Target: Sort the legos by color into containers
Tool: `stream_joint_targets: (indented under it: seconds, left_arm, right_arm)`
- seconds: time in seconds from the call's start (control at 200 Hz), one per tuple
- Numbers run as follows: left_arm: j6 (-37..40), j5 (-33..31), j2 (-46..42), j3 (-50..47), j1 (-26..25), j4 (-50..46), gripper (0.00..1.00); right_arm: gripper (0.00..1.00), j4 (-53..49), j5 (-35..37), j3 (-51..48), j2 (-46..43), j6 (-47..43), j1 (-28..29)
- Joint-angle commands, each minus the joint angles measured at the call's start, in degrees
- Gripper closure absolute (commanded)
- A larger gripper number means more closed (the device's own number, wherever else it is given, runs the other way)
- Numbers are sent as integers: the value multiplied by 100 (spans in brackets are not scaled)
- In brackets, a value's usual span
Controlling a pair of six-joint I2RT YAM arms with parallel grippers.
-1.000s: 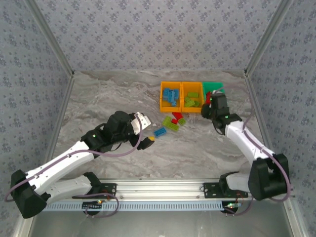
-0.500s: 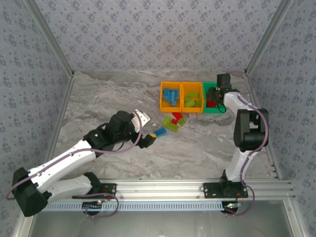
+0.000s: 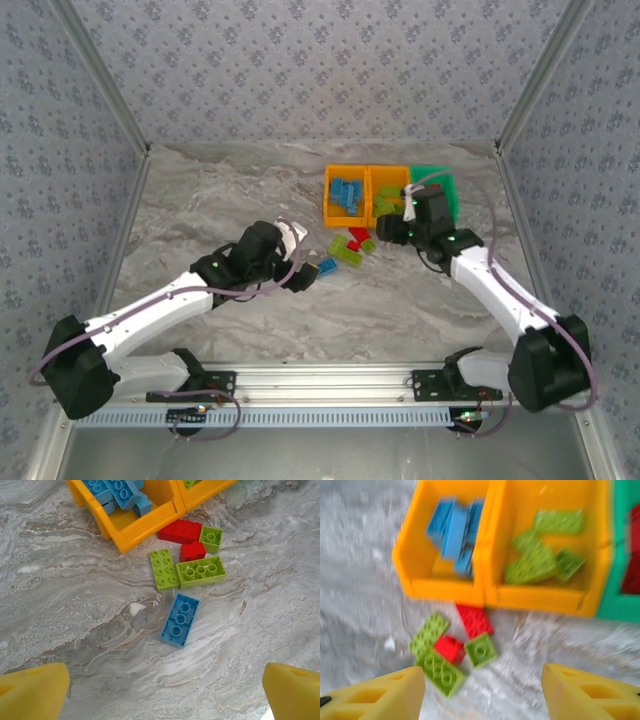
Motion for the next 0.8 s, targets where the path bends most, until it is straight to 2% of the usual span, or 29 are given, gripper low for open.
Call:
stream_joint_targets:
  seconds: [0.0,0.165,0.295,0.425,0.63,0.795]
  left_arm:
    - [107,241,89,164,25,104,1]
    - [58,334,35,143,19,61,1]
    - [-5,270,-124,38,18,26,1]
    - [-17,168,-266,-60,23,-35,1]
    - [60,127,-293,-68,20,-72,1]
    - [100,146,-219,-73,20,-14,1]
  right_arm:
    - [35,-465,-191,73,625,-528,187]
    - [33,-32,-184,305,1503,-825,214]
    - [33,-93,-421,758,2343,-1008,138]
    - [35,122,-404,944,2816,-975,132]
    - [52,19,-406,1066,3145,-925,127]
    - [64,6,-203,699,2617,-755,114]
